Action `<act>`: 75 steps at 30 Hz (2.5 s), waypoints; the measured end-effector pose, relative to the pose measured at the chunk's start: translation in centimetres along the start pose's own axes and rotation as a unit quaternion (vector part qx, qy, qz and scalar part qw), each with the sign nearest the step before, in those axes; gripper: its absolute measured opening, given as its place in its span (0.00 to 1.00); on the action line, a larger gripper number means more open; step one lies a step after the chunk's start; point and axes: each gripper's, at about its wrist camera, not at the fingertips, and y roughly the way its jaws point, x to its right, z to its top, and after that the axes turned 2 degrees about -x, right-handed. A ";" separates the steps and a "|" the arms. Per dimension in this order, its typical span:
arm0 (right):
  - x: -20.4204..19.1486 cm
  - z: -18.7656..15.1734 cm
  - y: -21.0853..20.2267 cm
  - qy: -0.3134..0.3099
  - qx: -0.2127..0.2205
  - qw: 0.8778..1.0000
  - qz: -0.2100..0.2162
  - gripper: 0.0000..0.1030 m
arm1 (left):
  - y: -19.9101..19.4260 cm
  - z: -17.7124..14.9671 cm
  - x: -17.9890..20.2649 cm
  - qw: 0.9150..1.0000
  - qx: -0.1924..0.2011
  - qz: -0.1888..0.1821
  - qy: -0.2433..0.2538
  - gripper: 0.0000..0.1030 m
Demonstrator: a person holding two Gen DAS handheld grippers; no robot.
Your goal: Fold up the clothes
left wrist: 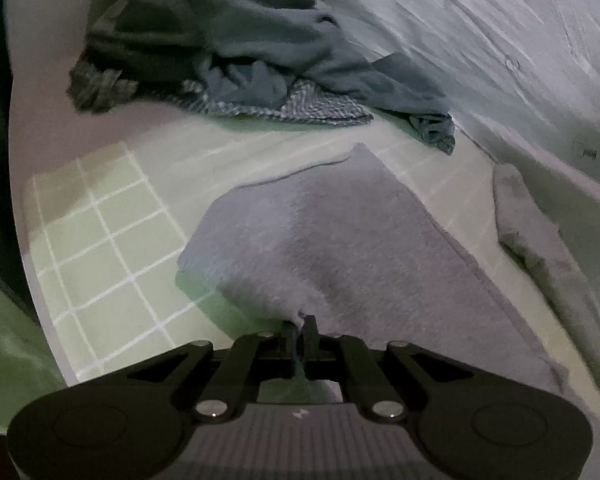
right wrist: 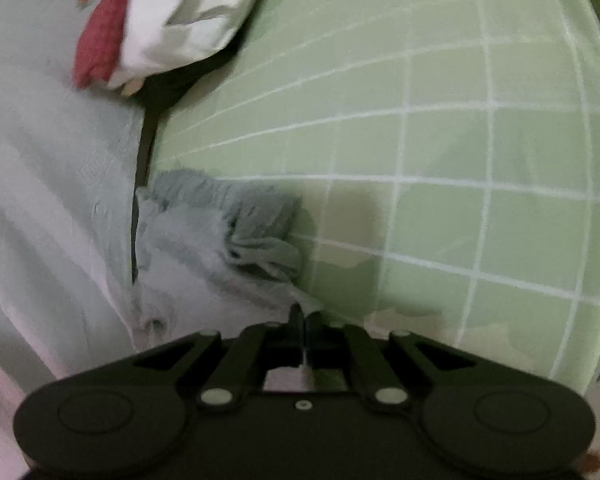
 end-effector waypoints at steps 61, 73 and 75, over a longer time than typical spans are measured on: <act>-7.1 4.8 3.1 -0.211 0.032 0.975 -0.062 0.59 | -0.4 -9.3 17.7 0.975 -0.053 -0.051 0.212 0.72; -9.9 4.5 4.5 -0.418 0.036 0.897 -0.138 0.14 | 0.0 -14.6 20.9 0.966 -0.070 0.016 0.249 0.80; -9.4 5.5 4.0 -0.423 0.046 0.893 -0.149 0.13 | 0.0 -14.9 21.1 0.964 -0.071 0.023 0.254 0.83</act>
